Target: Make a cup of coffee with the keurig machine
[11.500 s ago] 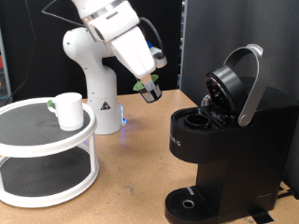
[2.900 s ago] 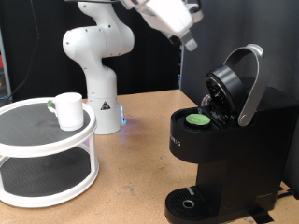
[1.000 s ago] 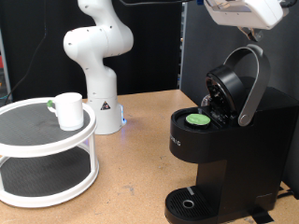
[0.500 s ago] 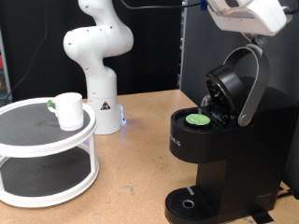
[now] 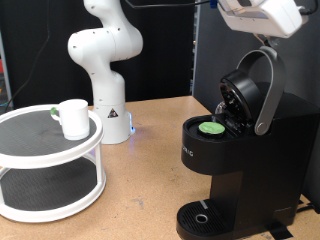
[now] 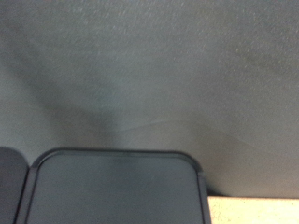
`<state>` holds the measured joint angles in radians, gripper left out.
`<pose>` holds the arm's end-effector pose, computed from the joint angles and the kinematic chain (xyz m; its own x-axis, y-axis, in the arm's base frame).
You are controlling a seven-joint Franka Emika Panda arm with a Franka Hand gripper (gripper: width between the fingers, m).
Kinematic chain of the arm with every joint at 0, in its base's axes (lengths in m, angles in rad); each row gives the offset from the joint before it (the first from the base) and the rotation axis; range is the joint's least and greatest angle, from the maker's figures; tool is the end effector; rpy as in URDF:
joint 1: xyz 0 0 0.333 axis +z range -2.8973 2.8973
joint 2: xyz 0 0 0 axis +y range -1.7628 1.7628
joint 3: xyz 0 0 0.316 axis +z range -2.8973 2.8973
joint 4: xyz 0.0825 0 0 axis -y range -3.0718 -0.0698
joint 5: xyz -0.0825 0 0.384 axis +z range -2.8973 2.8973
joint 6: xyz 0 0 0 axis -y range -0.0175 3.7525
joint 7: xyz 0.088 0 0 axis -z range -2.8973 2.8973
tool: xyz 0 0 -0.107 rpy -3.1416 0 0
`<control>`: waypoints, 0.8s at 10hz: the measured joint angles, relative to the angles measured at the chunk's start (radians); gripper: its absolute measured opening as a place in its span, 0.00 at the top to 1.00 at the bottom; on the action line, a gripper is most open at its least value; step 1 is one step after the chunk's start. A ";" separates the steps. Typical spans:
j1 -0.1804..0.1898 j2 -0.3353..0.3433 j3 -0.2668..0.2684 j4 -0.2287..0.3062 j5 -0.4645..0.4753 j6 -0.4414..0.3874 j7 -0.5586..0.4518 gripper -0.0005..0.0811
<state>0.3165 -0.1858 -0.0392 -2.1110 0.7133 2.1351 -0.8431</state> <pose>0.4960 0.1696 0.5266 0.6697 0.5324 0.5178 0.7336 -0.5829 -0.3495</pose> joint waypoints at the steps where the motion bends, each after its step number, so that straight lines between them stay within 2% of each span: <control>1: -0.009 -0.008 -0.010 0.000 -0.026 -0.033 -0.002 0.99; 4: -0.040 -0.027 -0.038 0.000 -0.095 -0.097 -0.003 0.99; 8: -0.087 -0.030 -0.061 -0.004 -0.187 -0.131 0.014 0.99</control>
<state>0.2298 -0.2157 -0.1001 -2.1153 0.5265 2.0038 -0.8286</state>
